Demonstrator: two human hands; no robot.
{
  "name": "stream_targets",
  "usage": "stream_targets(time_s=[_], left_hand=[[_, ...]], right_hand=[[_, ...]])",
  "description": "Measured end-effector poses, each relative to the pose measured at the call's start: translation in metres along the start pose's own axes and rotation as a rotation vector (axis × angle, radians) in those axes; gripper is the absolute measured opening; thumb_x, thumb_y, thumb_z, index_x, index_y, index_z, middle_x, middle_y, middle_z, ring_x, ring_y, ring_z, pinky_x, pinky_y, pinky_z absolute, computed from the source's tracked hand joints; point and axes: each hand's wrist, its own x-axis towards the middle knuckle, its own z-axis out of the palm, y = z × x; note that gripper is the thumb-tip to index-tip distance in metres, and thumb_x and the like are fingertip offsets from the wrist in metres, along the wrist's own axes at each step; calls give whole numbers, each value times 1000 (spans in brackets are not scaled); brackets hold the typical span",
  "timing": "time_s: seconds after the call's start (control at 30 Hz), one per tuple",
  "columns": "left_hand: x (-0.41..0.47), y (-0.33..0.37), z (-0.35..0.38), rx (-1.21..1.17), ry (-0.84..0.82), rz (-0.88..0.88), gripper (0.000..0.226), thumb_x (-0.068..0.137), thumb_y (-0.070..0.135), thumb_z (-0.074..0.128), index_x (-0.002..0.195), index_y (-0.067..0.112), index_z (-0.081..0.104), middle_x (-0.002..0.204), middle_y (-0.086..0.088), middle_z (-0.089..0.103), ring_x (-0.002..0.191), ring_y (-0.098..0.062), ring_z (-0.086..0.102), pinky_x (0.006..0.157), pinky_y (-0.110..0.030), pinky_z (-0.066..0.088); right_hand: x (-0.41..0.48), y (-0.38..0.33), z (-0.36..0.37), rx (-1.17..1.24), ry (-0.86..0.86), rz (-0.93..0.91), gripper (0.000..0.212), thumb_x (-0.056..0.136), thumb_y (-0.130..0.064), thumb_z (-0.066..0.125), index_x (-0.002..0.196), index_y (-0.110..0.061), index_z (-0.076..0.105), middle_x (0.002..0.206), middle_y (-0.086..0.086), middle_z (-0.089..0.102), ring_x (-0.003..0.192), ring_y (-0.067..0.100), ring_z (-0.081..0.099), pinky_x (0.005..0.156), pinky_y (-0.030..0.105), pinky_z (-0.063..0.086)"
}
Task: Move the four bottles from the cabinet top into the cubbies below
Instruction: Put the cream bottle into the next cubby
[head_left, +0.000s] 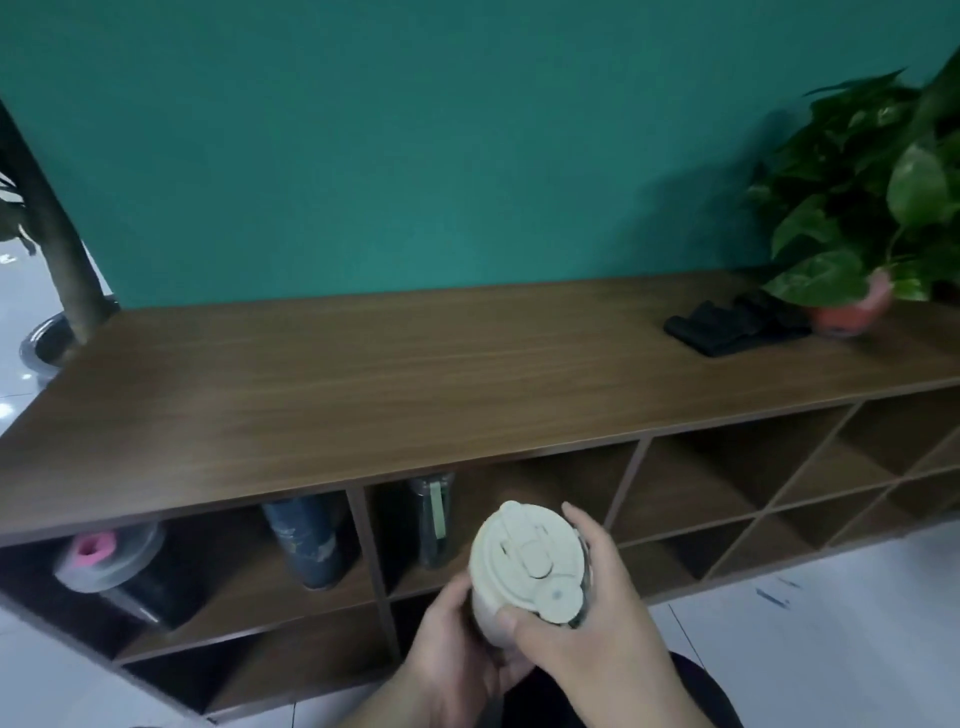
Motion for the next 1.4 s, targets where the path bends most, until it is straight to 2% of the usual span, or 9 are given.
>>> stream_targets(time_s=[0.13,0.23,0.33,0.43,0.53,0.63,0.8,1.13,1.4], left_hand=[[38,6,1,57,124,8,64,81,61,60,125,17,73,127,-12,73,117,-31,69,109,-48,47],[58,12,12,140,228,-33,65,85,64,51,121,15,74,105,-14,79,85,-30,75,87,-43,59],[78,18,22,72,300,-81,62,85,61,58,122,12,71,104,-18,79,88,-33,73,73,-42,59],[106,23,20,22,282,-107,72,68,66,71,125,22,72,119,-16,76,108,-36,72,88,-47,57],[128,28,14,166,322,-69,93,46,82,68,123,30,71,121,-10,76,114,-31,69,103,-49,51],[133,35,19,201,342,-81,94,42,83,67,119,28,72,118,-13,77,118,-30,65,111,-47,44],[141,43,31,288,359,5,65,76,76,51,118,30,72,113,-2,79,114,-27,67,110,-46,42],[147,49,34,301,357,20,62,84,74,45,124,33,67,117,1,73,119,-27,61,110,-51,41],[147,46,36,319,358,67,64,86,74,43,130,33,64,127,4,69,111,-20,66,105,-50,45]], right_hand=[[38,33,11,91,-25,119,70,54,-40,88,115,-38,55,102,-25,72,91,-13,64,72,9,49],[73,46,11,95,39,190,69,49,-48,83,114,-39,58,100,-21,73,90,-2,68,83,31,59],[104,55,4,129,71,227,62,59,-39,86,115,-40,58,106,-20,72,99,0,66,78,24,56],[128,63,1,150,64,240,57,68,-31,87,116,-40,57,103,-18,72,91,-2,66,60,15,51],[148,73,1,162,77,256,62,64,-34,87,119,-38,58,103,-16,75,96,3,69,77,25,56],[164,77,1,197,89,268,54,68,-29,86,114,-38,59,102,-13,76,93,5,72,73,23,55],[182,81,0,197,112,260,51,68,-30,85,112,-37,60,98,-15,76,91,3,72,74,23,54],[196,88,3,189,87,263,58,58,-42,85,109,-36,58,97,-13,77,92,8,74,86,37,61],[193,87,1,222,45,243,64,69,-33,85,123,-34,53,107,-13,74,100,5,70,87,31,57]])
